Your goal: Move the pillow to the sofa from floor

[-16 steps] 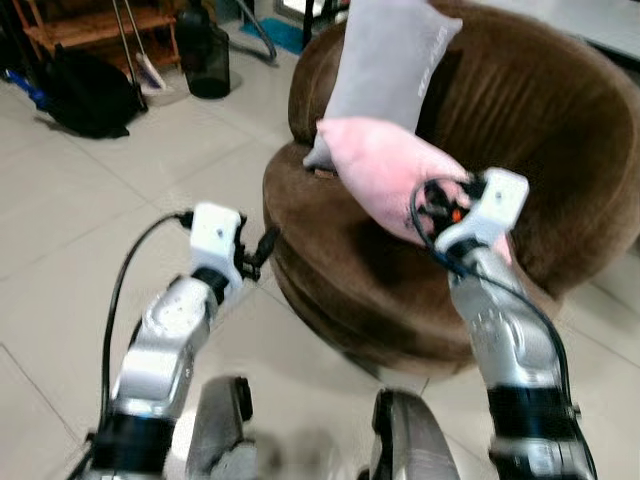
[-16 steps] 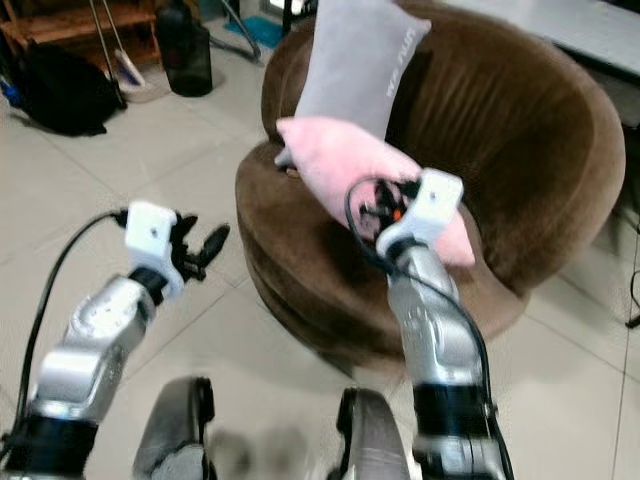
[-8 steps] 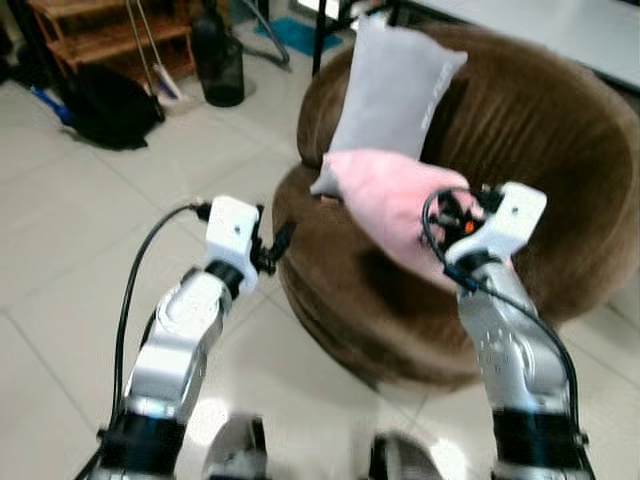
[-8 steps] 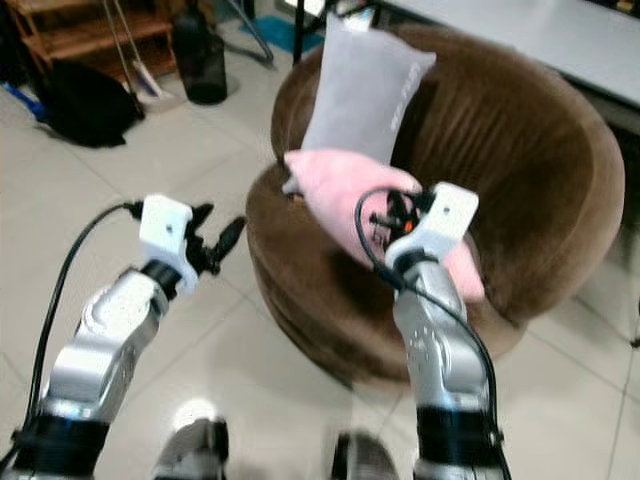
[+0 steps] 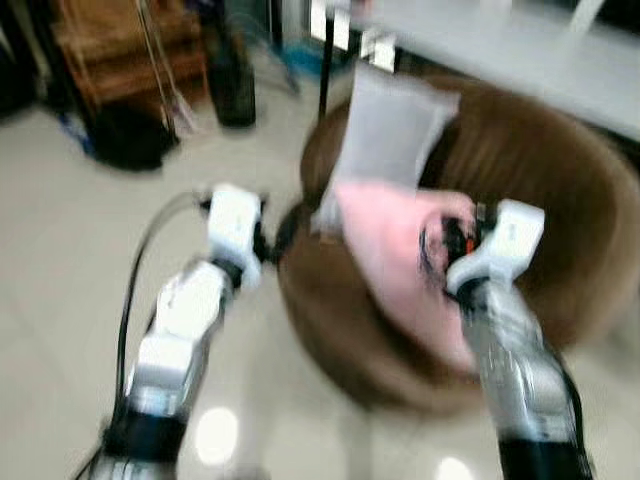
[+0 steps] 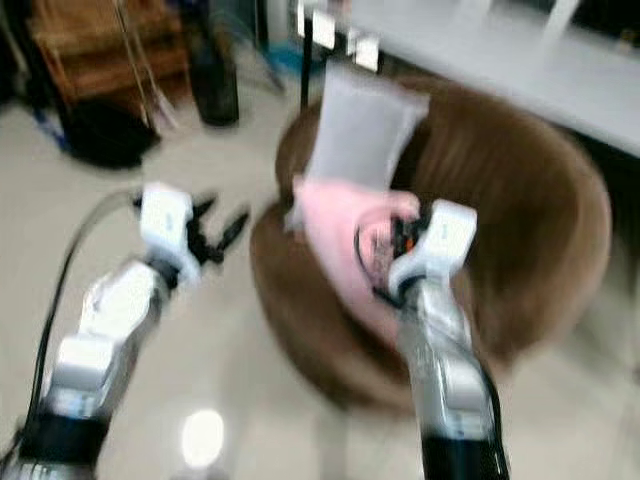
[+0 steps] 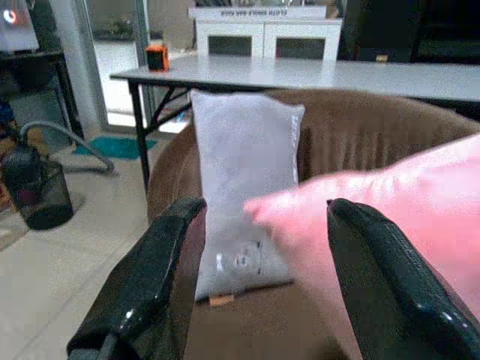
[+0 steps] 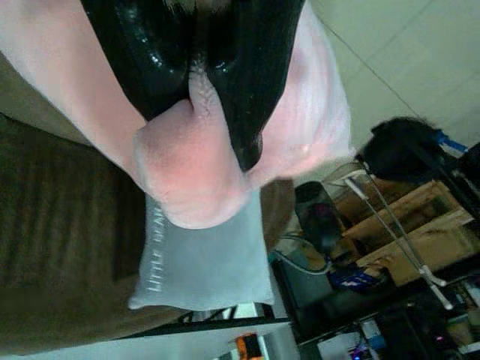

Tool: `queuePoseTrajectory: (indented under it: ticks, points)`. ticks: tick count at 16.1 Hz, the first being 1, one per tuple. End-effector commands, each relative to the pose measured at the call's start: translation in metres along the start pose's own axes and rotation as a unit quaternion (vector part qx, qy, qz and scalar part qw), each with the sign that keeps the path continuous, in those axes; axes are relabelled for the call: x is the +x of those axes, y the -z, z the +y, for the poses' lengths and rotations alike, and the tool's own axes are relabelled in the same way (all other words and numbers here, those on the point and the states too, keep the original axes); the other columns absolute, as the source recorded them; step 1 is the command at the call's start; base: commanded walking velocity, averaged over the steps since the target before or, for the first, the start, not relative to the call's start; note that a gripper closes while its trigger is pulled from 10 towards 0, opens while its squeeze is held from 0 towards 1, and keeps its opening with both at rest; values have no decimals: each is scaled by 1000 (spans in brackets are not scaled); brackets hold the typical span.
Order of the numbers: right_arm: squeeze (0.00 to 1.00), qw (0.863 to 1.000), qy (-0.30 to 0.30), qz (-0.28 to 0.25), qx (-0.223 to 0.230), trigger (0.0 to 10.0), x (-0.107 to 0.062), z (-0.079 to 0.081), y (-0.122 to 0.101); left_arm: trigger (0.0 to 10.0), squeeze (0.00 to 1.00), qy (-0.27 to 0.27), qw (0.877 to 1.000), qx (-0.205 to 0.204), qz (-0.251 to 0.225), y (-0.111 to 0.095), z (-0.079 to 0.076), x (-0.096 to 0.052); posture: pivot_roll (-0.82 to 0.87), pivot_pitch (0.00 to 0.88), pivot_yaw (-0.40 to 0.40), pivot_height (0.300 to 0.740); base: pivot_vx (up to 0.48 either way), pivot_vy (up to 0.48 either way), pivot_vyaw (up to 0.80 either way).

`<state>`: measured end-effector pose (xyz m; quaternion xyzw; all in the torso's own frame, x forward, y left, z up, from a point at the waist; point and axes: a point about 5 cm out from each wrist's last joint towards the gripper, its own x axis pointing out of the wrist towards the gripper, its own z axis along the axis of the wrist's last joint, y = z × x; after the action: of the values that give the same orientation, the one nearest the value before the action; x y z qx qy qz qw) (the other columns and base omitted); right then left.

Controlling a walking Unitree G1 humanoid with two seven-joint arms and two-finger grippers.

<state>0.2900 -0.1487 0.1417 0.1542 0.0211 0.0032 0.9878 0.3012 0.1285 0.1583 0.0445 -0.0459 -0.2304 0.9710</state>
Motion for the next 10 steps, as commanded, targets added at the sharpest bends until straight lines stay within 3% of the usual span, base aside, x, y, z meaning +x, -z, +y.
queuePoseTrajectory:
  ticks: [1, 2, 6, 8, 10]
  points:
    - [0, 999, -23, -25, 3, 10000, 2, 10, -11, 10000, 0, 4, 1000, -3, 5, 3, -1, -1, 87, 16, -60, 740, 364, 0, 0]
    - [0, 999, -25, -25, 6, 10000, 2, 10, -11, 10000, 0, 5, 1000, -3, 5, 3, -1, -1, 87, 16, -60, 740, 364, 0, 0]
    - [0, 999, -25, -24, 13, 10000, 2, 9, -10, 10000, 0, 7, 1000, 1, 5, 3, 1, 0, 95, 14, -62, 740, 359, 0, -700]
    - [0, 1000, -19, -21, 11, 10000, 2, 7, -8, 10000, 0, 11, 1000, 1, 10, 4, 1, 0, 96, 12, -62, 740, 343, 0, 0]
    - [0, 999, -25, -16, 24, 10000, 3, 9, -7, 10000, 0, 60, 997, 11, 38, 12, -6, -4, 99, 7, -57, 740, 0, 0, 0]
